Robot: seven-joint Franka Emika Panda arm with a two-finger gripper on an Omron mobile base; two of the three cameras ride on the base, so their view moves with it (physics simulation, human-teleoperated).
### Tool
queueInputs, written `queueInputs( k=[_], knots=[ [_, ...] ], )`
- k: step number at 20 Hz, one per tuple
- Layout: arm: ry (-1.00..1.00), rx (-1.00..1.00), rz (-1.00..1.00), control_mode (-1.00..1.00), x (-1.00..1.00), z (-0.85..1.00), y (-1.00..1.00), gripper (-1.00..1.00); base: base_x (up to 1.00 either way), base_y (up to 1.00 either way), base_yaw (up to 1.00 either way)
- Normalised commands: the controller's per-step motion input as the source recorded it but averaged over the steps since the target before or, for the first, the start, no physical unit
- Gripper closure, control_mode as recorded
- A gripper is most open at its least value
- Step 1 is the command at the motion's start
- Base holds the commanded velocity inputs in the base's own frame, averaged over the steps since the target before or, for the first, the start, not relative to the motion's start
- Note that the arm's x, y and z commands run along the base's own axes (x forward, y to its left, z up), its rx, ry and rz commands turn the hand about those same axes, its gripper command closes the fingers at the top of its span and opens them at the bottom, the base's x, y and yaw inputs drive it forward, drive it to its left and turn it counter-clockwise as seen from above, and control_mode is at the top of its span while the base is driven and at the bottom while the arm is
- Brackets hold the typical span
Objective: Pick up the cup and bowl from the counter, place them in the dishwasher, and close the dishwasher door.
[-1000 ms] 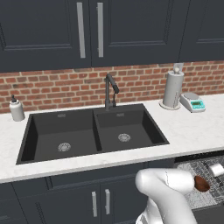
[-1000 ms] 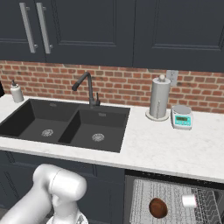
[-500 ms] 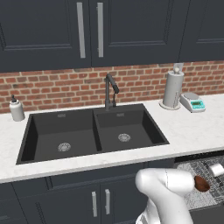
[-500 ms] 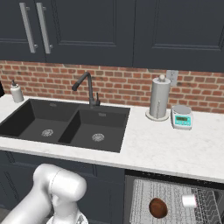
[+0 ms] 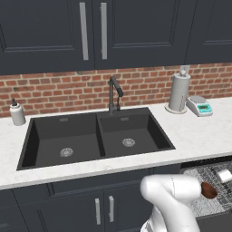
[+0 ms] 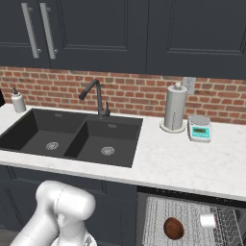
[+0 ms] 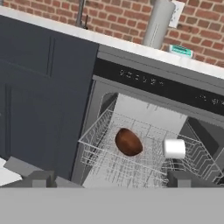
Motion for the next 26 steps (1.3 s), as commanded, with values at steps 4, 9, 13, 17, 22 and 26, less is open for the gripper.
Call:
queueInputs(
  k=[4,9,13,17,22,26],
  knots=[
    [-0.13,0.01,0.00,-1.00,0.26,-0.36,-0.55,-1.00,0.00,0.00,0.00],
    [-0.19,0.09,0.00,-1.00,0.14,-0.03,-0.66,-1.00,0.00,0.00,0.00],
    [-0.07,0.10,0.00,-1.00,0.17,-0.19,-0.51,-1.00,0.00,0.00,0.00],
    [-0.02,0.05,0.00,-1.00,0.00,-0.58,-0.42,-1.00,0.00,0.00,0.00],
    [0.00,0.00,0.00,-1.00,0.00,-0.62,-0.37,-1.00,0.00,0.00,0.00],
    [0.00,0.00,0.00,-1.00,0.00,-0.82,-0.41,-1.00,0.00,0.00,0.00]
  ],
)
